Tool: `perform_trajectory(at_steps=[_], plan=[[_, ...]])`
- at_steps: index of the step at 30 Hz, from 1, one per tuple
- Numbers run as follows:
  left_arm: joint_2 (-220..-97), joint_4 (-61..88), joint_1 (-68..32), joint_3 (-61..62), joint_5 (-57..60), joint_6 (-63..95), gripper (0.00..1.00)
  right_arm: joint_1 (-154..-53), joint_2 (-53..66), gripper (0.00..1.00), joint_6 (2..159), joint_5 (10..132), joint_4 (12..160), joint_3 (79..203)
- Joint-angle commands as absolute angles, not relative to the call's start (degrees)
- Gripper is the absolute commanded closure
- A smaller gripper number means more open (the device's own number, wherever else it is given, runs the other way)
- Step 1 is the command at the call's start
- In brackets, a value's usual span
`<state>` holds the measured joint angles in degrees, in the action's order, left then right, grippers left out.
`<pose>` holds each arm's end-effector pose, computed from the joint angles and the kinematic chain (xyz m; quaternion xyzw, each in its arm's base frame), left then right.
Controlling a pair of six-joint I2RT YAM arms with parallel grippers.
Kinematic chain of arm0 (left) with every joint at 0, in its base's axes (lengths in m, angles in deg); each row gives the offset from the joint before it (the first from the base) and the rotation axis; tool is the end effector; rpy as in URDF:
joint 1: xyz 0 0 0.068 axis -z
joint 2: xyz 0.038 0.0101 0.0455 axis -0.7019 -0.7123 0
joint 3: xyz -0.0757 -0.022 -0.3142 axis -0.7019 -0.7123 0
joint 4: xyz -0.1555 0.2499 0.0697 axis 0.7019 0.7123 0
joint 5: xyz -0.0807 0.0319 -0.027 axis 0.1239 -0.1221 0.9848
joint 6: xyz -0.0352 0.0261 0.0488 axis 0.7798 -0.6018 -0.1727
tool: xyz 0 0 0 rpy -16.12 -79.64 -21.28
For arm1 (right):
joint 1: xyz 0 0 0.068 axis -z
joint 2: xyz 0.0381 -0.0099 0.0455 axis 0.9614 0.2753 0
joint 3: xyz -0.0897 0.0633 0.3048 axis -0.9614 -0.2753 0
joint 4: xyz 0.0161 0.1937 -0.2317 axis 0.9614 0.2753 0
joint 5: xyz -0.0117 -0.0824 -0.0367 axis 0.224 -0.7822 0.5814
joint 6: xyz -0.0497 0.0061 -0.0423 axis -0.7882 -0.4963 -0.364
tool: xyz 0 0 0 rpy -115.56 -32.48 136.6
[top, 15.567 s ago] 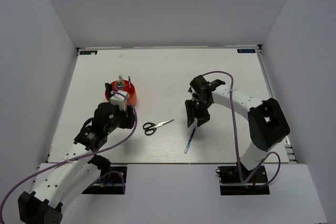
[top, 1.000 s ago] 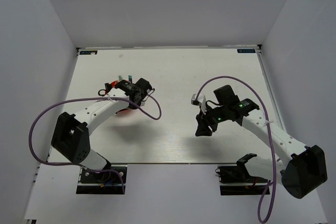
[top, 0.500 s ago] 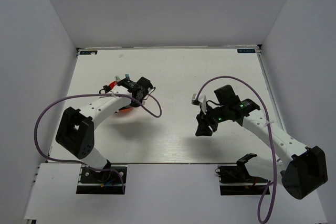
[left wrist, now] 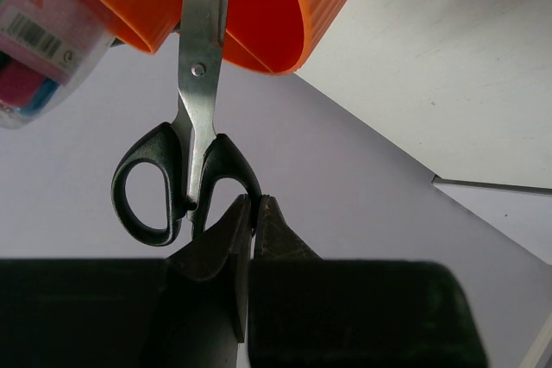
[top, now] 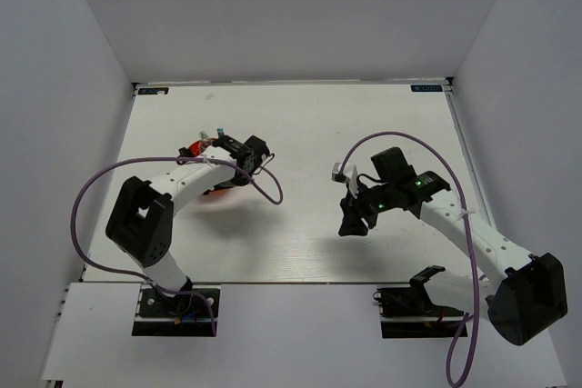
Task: Sort the stationery into containers
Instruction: Place the scissors in the storage box.
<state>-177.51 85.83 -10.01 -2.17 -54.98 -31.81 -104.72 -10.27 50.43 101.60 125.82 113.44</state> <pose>0.2860 -0.1504 0.2531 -0.5423 -0.7334 -0.4070 0.0489 0.1886 0.1490 0.2799 -0.4954 0.7633 0.3299 0.2514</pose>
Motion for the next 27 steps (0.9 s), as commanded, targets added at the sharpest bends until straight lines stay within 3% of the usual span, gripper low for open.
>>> perform_trajectory(at_steps=[1, 8, 11, 22, 27], plan=[[-177.42, 85.56, -9.51, -0.34, -57.62, -31.05, 1.00, -104.43, -11.66, 0.48, 49.49, 103.15, 126.20, 115.38], [-178.48, 84.59, -9.25, -0.78, -58.32, -30.79, 1.00, -104.26, -11.66, 0.48, 49.49, 103.33, 126.29, 115.47], [-179.00, 84.42, -9.34, -0.60, -58.76, -30.79, 0.93, -104.08, -11.74, 0.48, 49.49, 103.41, 126.29, 115.38], [-181.47, 83.98, -8.98, -0.07, -58.94, -30.17, 0.89, -104.17, -11.75, 0.48, 49.40, 103.41, 126.29, 115.47], [-182.08, 83.89, -8.72, 0.01, -59.11, -30.26, 0.80, -104.17, -11.66, 0.48, 49.49, 103.50, 126.20, 115.38]])
